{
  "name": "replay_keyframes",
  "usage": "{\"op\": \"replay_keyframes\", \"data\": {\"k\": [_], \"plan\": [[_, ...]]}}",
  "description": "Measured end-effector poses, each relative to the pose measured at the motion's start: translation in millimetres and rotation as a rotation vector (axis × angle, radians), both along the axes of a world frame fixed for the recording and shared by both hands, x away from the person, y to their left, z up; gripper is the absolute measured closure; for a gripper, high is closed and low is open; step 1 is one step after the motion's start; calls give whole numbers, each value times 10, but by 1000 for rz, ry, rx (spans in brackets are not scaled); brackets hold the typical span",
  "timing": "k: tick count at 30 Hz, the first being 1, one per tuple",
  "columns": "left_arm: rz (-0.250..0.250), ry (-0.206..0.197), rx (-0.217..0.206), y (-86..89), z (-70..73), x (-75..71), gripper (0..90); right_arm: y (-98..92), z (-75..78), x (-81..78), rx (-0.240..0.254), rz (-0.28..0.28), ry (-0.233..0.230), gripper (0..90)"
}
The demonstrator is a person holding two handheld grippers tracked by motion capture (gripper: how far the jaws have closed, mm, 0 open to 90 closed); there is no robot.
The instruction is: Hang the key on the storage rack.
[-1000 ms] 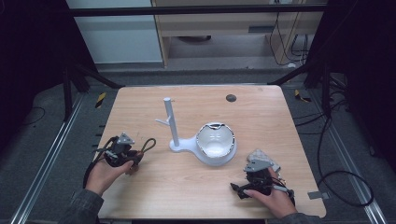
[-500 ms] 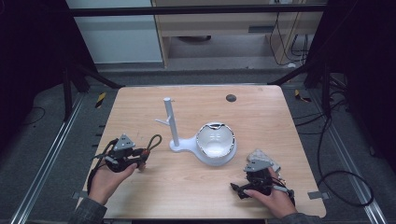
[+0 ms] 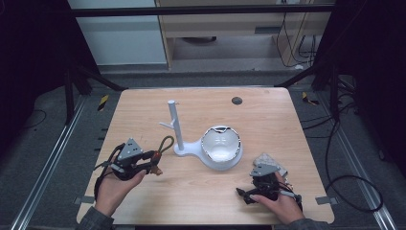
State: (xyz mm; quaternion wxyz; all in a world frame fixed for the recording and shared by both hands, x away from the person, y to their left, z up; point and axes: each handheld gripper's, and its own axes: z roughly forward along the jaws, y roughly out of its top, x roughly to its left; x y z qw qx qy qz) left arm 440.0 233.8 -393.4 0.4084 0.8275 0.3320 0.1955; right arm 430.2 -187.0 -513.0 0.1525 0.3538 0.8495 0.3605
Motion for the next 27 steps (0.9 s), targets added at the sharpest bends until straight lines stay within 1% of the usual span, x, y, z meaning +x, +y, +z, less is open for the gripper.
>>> {"op": "replay_keyframes", "data": {"k": [11,20,27], "plan": [[-15,-41,-24,-108,140,-29,659,0,0,0,0,0,0,10],[-8,-60,-38,-114,189,-36,659,0,0,0,0,0,0,10],[-8,-77,-52,-119,266,-54,659,0,0,0,0,0,0,10]]}}
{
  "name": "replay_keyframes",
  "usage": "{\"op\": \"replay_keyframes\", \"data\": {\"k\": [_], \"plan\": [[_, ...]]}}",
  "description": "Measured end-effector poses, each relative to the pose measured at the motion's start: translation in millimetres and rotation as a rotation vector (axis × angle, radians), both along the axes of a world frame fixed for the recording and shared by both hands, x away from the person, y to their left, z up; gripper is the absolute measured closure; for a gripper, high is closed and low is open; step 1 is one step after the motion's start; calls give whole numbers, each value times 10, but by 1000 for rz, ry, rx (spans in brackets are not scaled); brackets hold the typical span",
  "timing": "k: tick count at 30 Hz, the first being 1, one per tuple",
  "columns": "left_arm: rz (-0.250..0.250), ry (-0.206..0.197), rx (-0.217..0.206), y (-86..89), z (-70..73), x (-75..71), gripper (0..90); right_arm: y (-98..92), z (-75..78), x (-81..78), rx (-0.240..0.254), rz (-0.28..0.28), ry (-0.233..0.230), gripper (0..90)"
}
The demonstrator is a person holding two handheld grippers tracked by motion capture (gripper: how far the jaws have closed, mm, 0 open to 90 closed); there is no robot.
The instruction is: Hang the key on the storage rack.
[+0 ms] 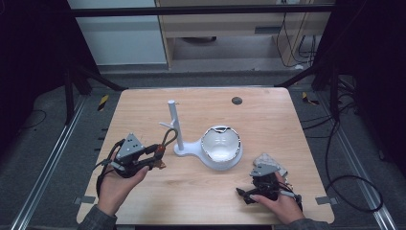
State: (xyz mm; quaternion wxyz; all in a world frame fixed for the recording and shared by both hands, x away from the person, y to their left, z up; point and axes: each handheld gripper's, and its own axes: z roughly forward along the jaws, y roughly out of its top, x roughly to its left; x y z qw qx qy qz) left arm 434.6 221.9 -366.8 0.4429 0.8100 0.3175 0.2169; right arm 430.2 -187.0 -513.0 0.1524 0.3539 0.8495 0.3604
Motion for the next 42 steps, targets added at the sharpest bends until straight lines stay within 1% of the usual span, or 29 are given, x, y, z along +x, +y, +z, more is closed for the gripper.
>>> {"op": "replay_keyframes", "data": {"k": [4,6,11,14,19,20,21,23,29,34,42], "plan": [[-2,-13,-5,-26,45,-3,659,0,0,0,0,0,0,10],[3,-23,-16,-37,82,2,659,-1,-1,1,-1,1,-2,10],[11,-32,-23,-41,120,30,659,0,0,0,0,0,0,10],[17,-32,-20,-39,129,60,659,0,0,0,0,0,0,10],[34,-28,-19,-31,104,125,658,-1,-1,1,-1,1,-2,10],[40,-19,-17,-27,86,163,659,0,0,0,0,0,0,10],[40,-19,-17,-27,86,163,659,0,0,0,0,0,0,10],[50,-9,-13,-28,58,215,658,0,0,0,0,0,0,10],[58,-2,-13,-42,31,269,659,0,0,0,0,0,0,10],[65,4,2,-72,-5,322,658,-1,-1,1,-1,1,-2,10],[75,13,9,-102,-70,379,658,0,0,0,0,0,0,10]]}}
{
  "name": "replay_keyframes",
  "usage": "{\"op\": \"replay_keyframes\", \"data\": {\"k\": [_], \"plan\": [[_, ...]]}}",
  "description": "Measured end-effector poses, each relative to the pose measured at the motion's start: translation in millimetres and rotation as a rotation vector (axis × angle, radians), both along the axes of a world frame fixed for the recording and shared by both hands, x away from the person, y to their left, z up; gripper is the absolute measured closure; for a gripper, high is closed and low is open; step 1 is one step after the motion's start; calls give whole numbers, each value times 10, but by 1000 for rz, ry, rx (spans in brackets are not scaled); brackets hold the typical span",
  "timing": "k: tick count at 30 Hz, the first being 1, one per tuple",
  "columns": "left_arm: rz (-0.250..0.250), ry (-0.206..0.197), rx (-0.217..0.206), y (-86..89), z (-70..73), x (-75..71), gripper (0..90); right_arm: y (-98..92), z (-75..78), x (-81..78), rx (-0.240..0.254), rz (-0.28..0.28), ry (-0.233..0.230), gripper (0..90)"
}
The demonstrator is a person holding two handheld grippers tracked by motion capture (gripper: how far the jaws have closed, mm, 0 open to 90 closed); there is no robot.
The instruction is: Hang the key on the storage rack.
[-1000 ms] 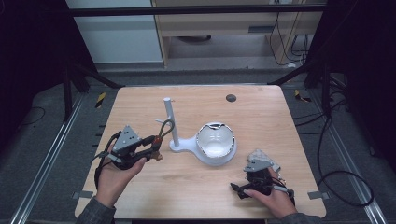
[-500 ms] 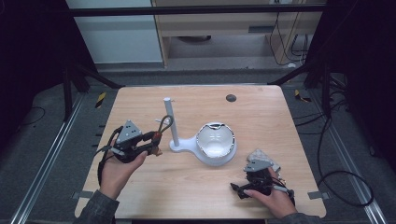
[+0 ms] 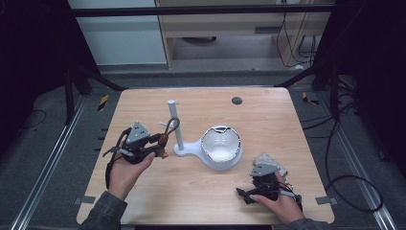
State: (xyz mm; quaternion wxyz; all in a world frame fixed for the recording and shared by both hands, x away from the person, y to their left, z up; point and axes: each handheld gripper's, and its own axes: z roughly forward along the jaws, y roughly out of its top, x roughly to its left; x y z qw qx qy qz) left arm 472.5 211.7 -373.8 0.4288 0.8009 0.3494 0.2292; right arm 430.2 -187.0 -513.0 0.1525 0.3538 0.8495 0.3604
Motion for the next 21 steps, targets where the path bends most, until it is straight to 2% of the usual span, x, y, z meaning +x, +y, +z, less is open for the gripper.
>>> {"op": "replay_keyframes", "data": {"k": [21], "plan": [[12,24,-4,-20,-95,75,657,0,-1,1,-1,1,-2,10]]}}
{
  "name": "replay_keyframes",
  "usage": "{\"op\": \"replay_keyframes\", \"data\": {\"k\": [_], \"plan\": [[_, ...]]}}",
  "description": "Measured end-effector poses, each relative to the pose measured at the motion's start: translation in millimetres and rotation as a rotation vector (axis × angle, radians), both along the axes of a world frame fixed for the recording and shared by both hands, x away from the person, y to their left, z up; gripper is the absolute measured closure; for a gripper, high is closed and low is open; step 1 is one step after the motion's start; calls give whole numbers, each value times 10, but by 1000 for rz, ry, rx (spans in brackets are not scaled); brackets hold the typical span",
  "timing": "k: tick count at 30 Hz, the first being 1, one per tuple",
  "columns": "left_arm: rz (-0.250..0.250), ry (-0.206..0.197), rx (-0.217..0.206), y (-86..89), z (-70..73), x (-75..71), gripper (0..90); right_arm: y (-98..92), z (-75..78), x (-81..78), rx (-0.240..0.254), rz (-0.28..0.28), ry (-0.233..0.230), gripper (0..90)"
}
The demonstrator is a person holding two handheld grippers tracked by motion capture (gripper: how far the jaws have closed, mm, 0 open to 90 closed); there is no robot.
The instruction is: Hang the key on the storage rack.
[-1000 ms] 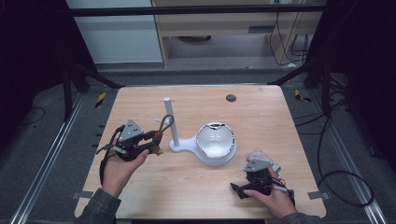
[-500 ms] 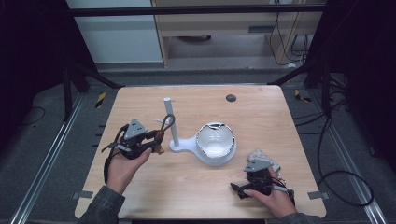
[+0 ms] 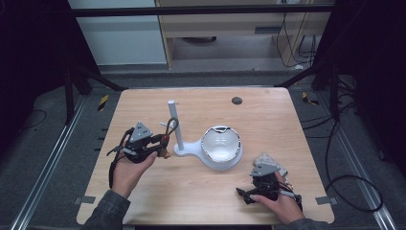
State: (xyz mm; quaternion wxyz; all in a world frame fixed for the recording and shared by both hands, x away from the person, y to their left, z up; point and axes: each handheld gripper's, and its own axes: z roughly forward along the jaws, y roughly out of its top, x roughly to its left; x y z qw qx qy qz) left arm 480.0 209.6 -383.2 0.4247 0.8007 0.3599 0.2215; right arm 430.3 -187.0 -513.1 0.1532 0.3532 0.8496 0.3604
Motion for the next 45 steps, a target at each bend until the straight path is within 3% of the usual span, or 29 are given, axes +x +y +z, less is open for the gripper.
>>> {"op": "replay_keyframes", "data": {"k": [4,11,16,19,20,21,23,27,33,35,40,42,45], "plan": [[-6,5,-2,-9,-14,3,622,-1,0,-1,-1,0,0,10],[-1,14,20,-19,-110,-19,340,-1,1,-2,1,-1,1,10],[16,57,62,6,-320,-28,163,-1,0,-1,0,-1,0,10],[36,92,47,71,-552,-23,105,2,1,-3,0,-3,2,8],[36,92,47,71,-552,-23,101,2,1,-3,0,-3,2,8],[51,97,52,111,-663,-22,100,1,0,-1,-1,-3,0,7],[58,112,59,148,-748,-21,97,3,1,3,1,-3,2,5],[49,129,61,181,-812,-41,91,8,0,7,2,-5,1,4],[39,161,121,246,-1001,-62,75,-5,29,17,-16,9,23,30],[41,166,122,254,-1029,-62,74,-7,52,23,-30,10,30,56],[33,179,117,270,-1069,-42,63,-39,268,41,-102,-5,25,68],[34,188,126,267,-1087,-38,64,-104,437,79,-135,-32,18,70],[43,191,124,275,-1101,-29,61,-208,573,122,-167,-68,19,70]]}}
